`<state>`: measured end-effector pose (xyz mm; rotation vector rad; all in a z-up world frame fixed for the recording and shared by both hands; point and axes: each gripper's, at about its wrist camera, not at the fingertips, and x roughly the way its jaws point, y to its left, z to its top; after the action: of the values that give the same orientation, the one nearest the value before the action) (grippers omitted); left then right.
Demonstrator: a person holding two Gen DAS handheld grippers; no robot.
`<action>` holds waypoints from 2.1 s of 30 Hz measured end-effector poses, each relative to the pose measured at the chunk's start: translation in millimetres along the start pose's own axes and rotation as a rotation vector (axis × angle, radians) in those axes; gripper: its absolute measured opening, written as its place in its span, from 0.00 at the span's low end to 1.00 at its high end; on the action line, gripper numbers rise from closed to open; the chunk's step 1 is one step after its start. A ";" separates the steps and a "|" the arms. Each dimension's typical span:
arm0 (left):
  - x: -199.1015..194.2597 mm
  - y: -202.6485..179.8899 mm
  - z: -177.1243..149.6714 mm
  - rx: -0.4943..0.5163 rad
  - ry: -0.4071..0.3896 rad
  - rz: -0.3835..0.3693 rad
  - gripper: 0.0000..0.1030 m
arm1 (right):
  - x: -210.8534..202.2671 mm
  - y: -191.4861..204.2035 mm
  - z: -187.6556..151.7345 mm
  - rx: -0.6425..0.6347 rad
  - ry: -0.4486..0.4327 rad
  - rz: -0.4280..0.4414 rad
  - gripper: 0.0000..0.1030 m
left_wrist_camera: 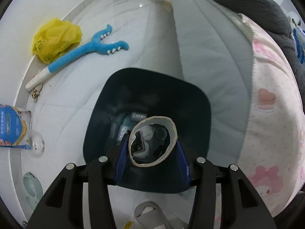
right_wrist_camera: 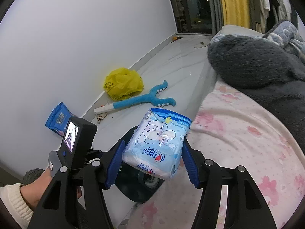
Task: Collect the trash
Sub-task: 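Open the left tool to drop the tape ring into the bin, then lower the wipes pack into the bin and open the right tool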
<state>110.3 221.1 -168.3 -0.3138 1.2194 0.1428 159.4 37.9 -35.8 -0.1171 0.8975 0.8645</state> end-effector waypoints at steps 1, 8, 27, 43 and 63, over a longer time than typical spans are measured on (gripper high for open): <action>0.9 4.0 -0.5 -0.008 0.006 -0.004 0.49 | 1.1 1.7 0.7 -0.002 0.002 0.002 0.59; 3.4 16.1 -1.1 -0.027 0.031 -0.010 0.50 | 20.0 17.8 4.7 -0.019 0.022 0.013 0.59; -54.8 38.0 3.9 -0.055 -0.201 -0.033 0.74 | 70.9 32.4 -1.5 -0.031 0.139 0.005 0.59; -134.1 27.1 -5.0 0.064 -0.538 0.013 0.82 | 129.1 40.7 -14.9 0.027 0.290 0.024 0.59; -173.5 -4.6 -13.3 0.139 -0.705 0.012 0.96 | 113.2 40.2 -18.9 0.007 0.249 -0.007 0.73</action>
<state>40.3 222.9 -9.0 -0.1137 0.5287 0.1604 155.3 125.6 -119.9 -0.2260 1.1317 0.8516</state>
